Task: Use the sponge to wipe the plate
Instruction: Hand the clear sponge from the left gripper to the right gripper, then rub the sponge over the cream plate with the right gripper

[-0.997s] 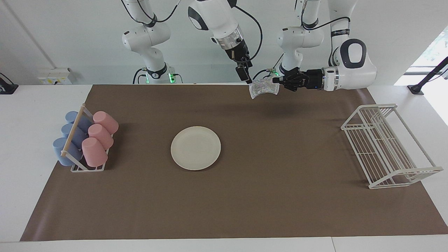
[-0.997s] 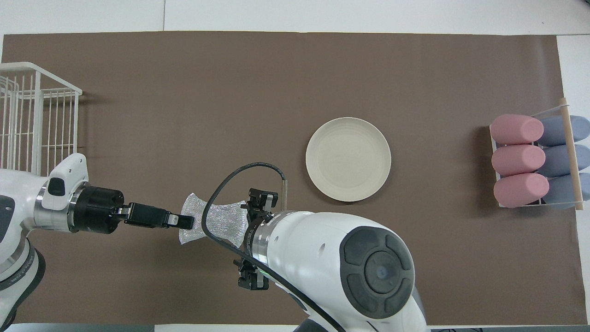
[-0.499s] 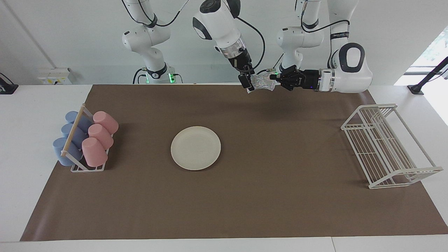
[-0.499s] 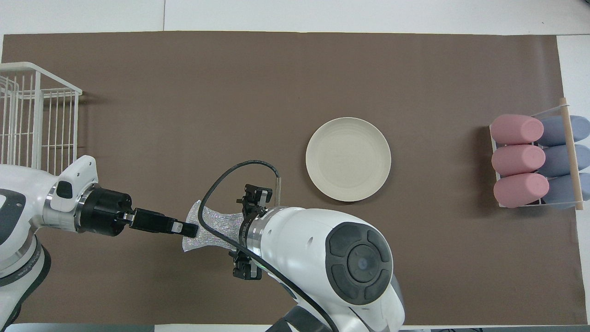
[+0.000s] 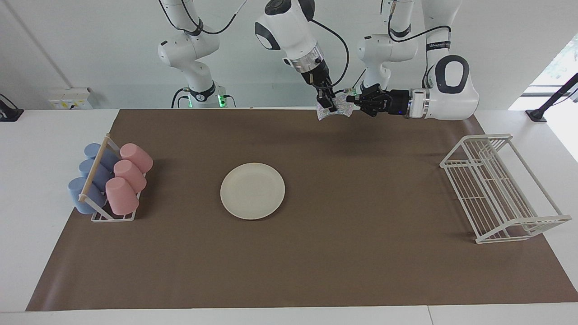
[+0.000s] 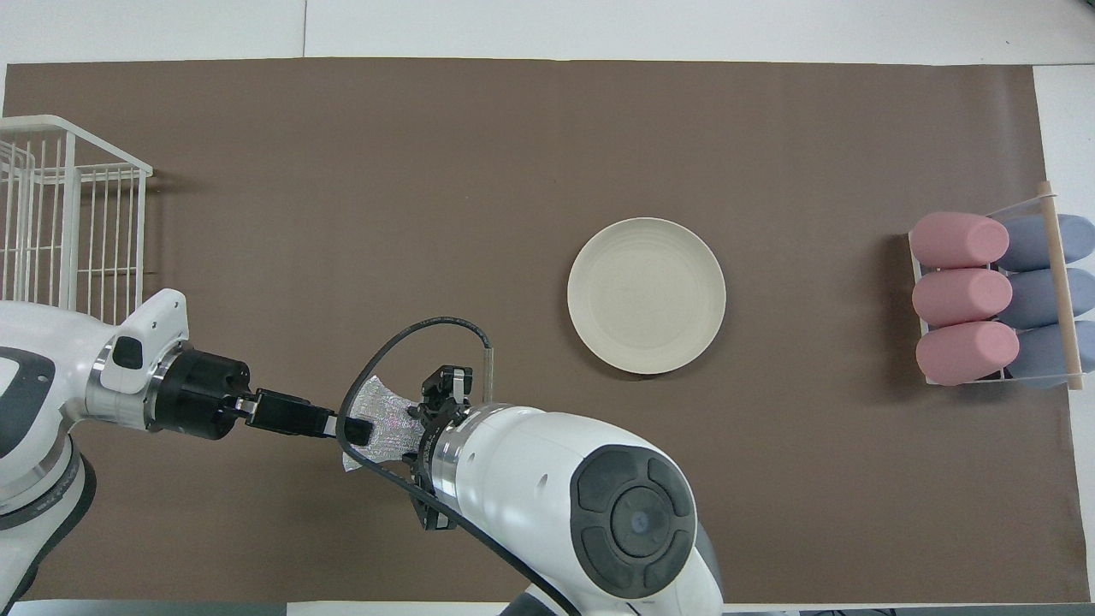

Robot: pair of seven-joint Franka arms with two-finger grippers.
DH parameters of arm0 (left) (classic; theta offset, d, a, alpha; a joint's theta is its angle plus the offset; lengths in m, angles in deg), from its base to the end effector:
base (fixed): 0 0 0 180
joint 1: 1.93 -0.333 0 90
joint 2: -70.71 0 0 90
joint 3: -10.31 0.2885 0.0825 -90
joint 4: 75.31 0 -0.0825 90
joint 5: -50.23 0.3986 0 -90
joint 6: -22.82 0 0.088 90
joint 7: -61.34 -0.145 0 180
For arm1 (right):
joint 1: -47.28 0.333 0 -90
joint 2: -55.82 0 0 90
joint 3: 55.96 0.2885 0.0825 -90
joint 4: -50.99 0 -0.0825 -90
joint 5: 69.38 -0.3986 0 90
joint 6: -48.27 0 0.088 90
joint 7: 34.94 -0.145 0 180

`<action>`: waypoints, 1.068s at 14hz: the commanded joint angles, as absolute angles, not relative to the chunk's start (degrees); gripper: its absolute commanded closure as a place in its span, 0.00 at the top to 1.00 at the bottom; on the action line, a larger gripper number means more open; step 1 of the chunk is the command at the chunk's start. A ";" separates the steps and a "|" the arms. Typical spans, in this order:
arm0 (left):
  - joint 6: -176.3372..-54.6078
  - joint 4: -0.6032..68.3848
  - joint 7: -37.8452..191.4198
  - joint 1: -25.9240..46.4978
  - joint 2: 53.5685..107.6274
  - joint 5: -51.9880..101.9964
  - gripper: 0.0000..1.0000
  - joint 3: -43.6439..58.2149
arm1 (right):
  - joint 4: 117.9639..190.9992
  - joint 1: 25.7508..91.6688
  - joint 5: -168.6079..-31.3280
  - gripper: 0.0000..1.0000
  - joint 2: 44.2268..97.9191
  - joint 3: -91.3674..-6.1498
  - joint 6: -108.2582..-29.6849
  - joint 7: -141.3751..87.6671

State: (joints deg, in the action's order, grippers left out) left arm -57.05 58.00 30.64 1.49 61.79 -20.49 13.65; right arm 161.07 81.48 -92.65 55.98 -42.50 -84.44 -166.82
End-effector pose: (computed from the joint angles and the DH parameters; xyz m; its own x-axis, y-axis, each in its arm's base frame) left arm 0.4329 -0.1497 0.3973 0.9418 -0.3144 -0.1191 0.0603 -0.1904 0.9798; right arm 0.4066 0.4736 0.4641 -0.1023 -0.8617 -0.4969 -0.9932 0.1168 0.0019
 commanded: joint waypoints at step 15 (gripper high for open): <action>-56.63 52.49 33.74 1.15 62.71 -8.50 1.00 14.44 | 167.35 68.85 -84.85 0.00 58.18 -42.51 -84.43 -132.13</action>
State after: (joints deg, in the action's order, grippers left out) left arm -56.83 54.41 32.42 1.40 61.83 -11.57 14.40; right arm 165.60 73.64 -85.67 56.94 -43.01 -83.73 -142.19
